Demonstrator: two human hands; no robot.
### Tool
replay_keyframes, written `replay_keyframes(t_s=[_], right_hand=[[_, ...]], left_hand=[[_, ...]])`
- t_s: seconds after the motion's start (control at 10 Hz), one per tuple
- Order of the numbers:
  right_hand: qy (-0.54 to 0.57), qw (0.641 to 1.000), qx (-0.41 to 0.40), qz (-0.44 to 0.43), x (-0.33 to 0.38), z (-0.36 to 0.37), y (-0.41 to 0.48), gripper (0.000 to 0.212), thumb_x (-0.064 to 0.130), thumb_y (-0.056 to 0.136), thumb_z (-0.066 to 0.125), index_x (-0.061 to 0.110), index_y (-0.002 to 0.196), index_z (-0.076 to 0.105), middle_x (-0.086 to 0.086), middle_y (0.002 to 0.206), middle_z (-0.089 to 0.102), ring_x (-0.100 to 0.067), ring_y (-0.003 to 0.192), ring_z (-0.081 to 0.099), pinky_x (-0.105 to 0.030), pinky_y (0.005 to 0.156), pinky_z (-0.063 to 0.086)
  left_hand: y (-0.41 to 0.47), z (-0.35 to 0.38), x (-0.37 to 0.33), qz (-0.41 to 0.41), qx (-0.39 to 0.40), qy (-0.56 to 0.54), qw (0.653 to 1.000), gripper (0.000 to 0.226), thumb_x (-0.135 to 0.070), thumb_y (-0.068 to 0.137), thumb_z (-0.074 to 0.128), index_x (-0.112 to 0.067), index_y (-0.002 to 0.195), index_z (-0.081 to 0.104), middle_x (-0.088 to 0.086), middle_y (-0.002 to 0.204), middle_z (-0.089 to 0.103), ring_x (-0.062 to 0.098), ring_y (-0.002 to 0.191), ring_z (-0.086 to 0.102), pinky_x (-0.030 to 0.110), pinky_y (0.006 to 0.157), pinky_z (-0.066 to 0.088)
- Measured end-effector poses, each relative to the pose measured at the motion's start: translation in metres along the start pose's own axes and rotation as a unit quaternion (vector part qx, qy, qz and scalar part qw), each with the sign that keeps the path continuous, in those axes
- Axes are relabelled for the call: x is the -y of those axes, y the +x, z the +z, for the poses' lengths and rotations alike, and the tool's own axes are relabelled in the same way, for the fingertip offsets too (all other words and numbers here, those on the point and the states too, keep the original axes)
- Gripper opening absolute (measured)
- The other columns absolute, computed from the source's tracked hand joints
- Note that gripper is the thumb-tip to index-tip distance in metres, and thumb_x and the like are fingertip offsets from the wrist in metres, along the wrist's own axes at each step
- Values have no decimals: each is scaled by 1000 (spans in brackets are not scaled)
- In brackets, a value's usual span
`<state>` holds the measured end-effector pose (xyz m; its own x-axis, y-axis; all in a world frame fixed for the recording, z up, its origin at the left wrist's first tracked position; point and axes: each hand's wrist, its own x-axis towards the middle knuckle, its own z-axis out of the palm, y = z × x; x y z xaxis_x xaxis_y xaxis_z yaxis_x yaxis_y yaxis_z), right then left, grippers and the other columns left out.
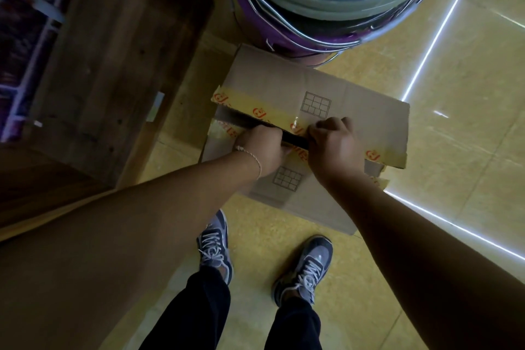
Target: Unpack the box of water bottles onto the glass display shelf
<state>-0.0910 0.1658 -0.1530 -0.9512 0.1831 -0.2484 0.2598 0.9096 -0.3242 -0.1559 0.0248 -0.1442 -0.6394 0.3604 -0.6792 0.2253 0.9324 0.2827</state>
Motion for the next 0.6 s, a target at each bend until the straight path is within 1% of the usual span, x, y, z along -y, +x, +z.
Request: replay_keyframes(t_s=[0.1,0.2,0.3,0.4,0.5,0.6], right_hand=[[-23,1000,-9,-5,0,1,-2,14,11,87,64,6,93,75,-14,97,67,-37,90,54,-39,70,47],[-27,999,42,7,6,-1,-7,25,14,92,59,10,114,70,-12,119,63,-36,107,51,-42,83,48],[-16,994,104,32,14,-4,-19,40,21,96,54,16,136,56,-11,144,49,-34,131,39,-47,104,44],[10,987,154,55,22,-11,-36,57,27,99,51,17,153,34,-12,162,26,-32,149,19,-44,121,24],[73,981,155,88,31,-19,-52,61,34,101,48,16,156,28,-12,165,16,-29,153,10,-40,124,15],[200,960,118,154,44,-26,-63,58,40,103,43,13,153,34,-12,163,24,-26,152,18,-36,122,18]], left_hand=[[-2,1,2,41,-30,65,997,27,-35,100,50,-12,108,60,12,101,66,33,94,64,33,68,45],[-9,3,8,71,-32,85,993,18,-24,100,47,-11,109,54,13,96,65,34,88,64,33,61,39],[-23,8,10,76,-26,55,995,33,-18,97,48,-13,130,43,12,103,62,33,92,63,34,63,43],[-35,17,13,72,-28,-5,997,56,-19,97,50,-16,149,28,12,126,56,32,109,57,39,80,50],[-51,17,12,85,-83,-120,986,46,-21,98,53,-13,142,44,13,118,60,31,103,60,40,80,52],[-55,11,-6,13,-134,-258,957,28,-27,101,49,-10,117,64,11,103,67,27,94,62,35,79,50]])
